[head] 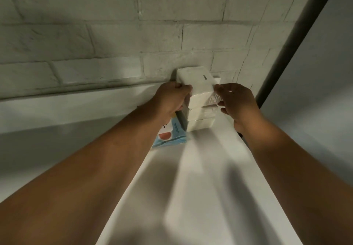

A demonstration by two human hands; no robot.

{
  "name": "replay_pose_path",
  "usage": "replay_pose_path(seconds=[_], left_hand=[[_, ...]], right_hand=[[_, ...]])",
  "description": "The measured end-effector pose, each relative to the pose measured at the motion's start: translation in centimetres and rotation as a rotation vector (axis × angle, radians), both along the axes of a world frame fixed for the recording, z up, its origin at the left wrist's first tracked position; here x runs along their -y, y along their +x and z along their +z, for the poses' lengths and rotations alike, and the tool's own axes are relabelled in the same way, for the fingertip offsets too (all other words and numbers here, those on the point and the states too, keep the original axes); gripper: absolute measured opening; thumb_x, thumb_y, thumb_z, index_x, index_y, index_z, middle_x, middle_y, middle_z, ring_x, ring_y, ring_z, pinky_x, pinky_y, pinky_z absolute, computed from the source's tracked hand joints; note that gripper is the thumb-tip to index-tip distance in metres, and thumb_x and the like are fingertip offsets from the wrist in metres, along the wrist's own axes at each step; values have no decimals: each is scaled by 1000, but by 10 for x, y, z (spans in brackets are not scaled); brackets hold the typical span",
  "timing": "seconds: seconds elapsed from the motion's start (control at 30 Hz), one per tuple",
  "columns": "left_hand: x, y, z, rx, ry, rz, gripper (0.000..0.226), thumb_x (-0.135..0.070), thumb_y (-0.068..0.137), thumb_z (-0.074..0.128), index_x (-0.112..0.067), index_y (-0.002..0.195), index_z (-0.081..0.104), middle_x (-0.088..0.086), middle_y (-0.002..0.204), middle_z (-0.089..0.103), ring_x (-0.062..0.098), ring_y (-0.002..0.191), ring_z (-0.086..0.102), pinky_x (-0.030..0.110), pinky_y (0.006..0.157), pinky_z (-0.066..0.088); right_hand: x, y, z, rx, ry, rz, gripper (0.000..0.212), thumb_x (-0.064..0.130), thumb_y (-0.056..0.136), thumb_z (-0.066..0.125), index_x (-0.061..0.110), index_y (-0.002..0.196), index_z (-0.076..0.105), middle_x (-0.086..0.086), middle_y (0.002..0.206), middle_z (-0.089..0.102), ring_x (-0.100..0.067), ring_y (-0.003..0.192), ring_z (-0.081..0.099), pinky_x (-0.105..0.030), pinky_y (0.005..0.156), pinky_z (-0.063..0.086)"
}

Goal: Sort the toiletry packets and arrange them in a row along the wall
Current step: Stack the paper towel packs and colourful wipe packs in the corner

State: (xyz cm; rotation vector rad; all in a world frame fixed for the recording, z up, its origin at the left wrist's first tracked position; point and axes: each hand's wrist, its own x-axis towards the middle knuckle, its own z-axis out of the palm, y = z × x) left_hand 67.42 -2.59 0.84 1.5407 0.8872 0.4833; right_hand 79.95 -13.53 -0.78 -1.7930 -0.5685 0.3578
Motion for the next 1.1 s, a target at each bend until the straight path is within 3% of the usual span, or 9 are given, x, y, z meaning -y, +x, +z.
replay_pose_path(seconds=[0.13,0.3,0.5,0.6,0.73,0.83,0.97,1.1], left_hand=[[0,3,-2,28,-28,-5,10,-26,94,58,-20,86,59,16,108,65,23,91,60,36,88,53],[-2,7,-8,58,-67,-10,21,-27,94,58,-10,106,62,15,102,64,21,86,58,29,74,51],[-3,11,-8,75,-70,-10,24,-29,94,58,-11,110,61,11,96,59,23,83,53,32,76,47],[-3,12,-9,59,-67,-5,29,-31,93,59,-11,115,59,10,108,65,23,94,64,32,81,56],[-2,10,-5,75,-105,20,15,-29,93,59,-15,97,60,16,115,65,24,102,64,28,74,58],[-3,9,-4,88,-152,18,14,-27,94,59,-14,100,59,16,119,64,27,109,63,26,70,57],[-4,9,-4,92,-175,8,17,-27,95,58,-13,105,58,17,120,64,27,110,63,26,69,57],[-5,11,-5,84,-178,16,15,-28,95,56,-15,103,57,16,116,65,27,107,65,32,79,58]], right_hand=[[-1,2,-4,-4,12,-2,19,42,90,63,25,99,62,3,100,67,-19,98,65,-39,90,54],[0,5,-6,-4,9,8,16,42,91,61,26,93,60,2,99,67,-20,96,66,-38,87,54],[1,8,-6,-6,-7,27,13,41,93,59,27,92,59,2,97,67,-20,94,67,-40,89,55],[0,7,-5,-13,-12,25,16,39,93,58,24,98,60,0,99,67,-21,96,67,-41,90,54],[-4,6,-3,-34,-13,19,15,39,92,59,25,96,60,1,100,67,-21,96,66,-42,91,54],[-5,5,-3,-33,-17,27,12,39,92,59,28,89,58,3,96,65,-22,97,66,-40,89,55],[-5,5,1,-45,-45,42,19,41,92,59,23,99,59,2,93,65,-26,99,66,-40,87,53],[-3,6,3,-90,-59,47,23,42,93,56,21,101,60,-1,90,64,-32,105,64,-37,77,52]])
